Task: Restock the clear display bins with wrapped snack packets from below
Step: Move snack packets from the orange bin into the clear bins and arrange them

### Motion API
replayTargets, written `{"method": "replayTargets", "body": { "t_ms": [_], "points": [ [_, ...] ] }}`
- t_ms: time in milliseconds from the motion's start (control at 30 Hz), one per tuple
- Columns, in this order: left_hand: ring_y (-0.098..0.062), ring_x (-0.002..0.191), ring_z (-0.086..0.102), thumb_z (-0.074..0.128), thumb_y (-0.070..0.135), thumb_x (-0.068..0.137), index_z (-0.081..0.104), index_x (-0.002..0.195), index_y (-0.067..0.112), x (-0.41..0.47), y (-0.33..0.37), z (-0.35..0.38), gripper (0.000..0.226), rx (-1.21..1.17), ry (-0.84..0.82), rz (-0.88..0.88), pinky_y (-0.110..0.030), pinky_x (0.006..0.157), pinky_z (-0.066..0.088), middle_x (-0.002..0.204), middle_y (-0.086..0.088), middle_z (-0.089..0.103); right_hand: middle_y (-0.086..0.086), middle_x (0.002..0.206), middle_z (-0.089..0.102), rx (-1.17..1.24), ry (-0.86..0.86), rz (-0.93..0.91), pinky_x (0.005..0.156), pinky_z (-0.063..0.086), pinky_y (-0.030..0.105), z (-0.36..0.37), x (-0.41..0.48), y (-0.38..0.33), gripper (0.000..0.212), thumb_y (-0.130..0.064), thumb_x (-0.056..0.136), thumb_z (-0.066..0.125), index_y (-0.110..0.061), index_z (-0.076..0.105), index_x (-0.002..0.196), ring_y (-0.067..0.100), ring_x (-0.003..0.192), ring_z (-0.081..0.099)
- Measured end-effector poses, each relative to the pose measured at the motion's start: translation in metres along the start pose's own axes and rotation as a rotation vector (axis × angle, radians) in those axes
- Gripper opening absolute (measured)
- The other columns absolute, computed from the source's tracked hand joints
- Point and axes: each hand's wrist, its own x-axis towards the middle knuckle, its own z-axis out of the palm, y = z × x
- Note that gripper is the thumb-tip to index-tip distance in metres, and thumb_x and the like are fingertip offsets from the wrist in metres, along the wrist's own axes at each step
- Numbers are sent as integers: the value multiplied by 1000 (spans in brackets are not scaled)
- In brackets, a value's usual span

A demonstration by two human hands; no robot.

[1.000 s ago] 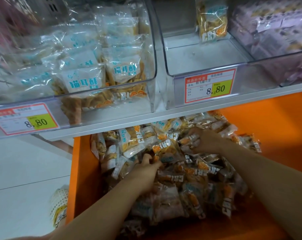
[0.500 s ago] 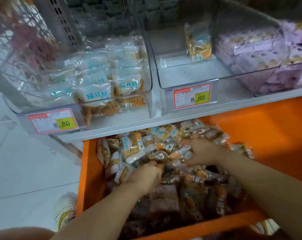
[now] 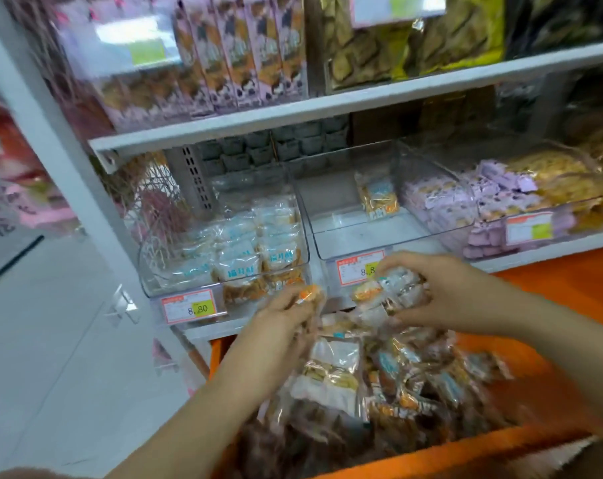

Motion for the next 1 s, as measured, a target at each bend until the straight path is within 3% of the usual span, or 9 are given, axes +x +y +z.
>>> {"method": "replayTargets", "body": {
  "t_ms": [67, 167, 267, 400, 533, 600, 767, 900, 1000],
  "points": [
    [-14, 101, 55, 71, 4, 78, 49, 81, 37, 14, 15, -28, 39, 28, 113, 80, -19, 82, 40, 116, 12, 49, -9, 98, 63, 65, 124, -51, 63, 53, 20, -21, -7, -8, 54, -41, 67, 79, -50, 48, 111, 0, 66, 61],
    [-15, 98, 54, 72, 6, 78, 45, 77, 34, 47, 35, -58, 39, 64, 270, 128, -29, 77, 43, 112, 17, 44, -29, 104, 51, 201, 376, -120, 69, 48, 8, -43, -10, -12, 52, -35, 70, 77, -52, 46, 108, -14, 80, 57],
    [-21, 112, 50, 69, 7, 82, 52, 78, 24, 93, 52, -66, 24, 120, 342, 134, -31, 83, 40, 124, 10, 48, -23, 104, 58, 336, 630, -130, 75, 55, 25, -54, 2, 3, 51, -28, 74, 76, -45, 47, 113, 0, 87, 62],
    [-32, 120, 45, 65, 8, 84, 60, 90, 13, 156, 51, -44, 9, 234, 293, 93, -41, 81, 48, 136, -4, 47, -15, 107, 58, 379, 788, -40, 74, 47, 16, -51, 31, 35, 58, -25, 79, 74, -34, 45, 127, 0, 90, 59],
    [-31, 123, 41, 61, 12, 87, 61, 107, 15, 193, 33, -20, 20, 277, 207, 7, -43, 86, 48, 139, 0, 43, -8, 97, 60, 330, 730, 61, 67, 41, 14, -40, 54, 60, 59, -29, 85, 69, -30, 42, 137, 6, 83, 54],
    [-29, 120, 44, 59, 14, 89, 62, 106, 18, 200, 24, -9, 18, 295, 128, -54, -39, 85, 47, 137, 2, 43, -9, 88, 58, 119, 695, 120, 64, 42, 20, -36, 59, 68, 57, -36, 87, 64, -31, 41, 139, 8, 81, 53],
    [-23, 105, 55, 61, 11, 87, 65, 88, 21, 205, 19, 11, 11, 250, -140, -115, -33, 86, 48, 122, 2, 50, -4, 89, 58, -340, 573, 177, 77, 45, 32, -26, 70, 66, 55, -48, 91, 52, -44, 29, 141, 21, 114, 45],
    [-17, 100, 56, 66, 17, 87, 62, 79, 24, 202, 20, 14, 11, 142, -161, -170, -25, 85, 44, 113, 1, 54, -4, 121, 61, -397, 523, 227, 91, 38, 31, -26, 75, 71, 48, -50, 91, 49, -40, 41, 137, 22, 117, 42],
    [-17, 102, 55, 67, 17, 87, 61, 71, 27, 196, 19, 9, 19, 32, -87, -181, -27, 89, 44, 105, 3, 56, -7, 130, 54, -250, 554, 192, 98, 35, 33, -29, 73, 71, 42, -44, 89, 56, -35, 53, 130, 21, 119, 39]
  ]
}}
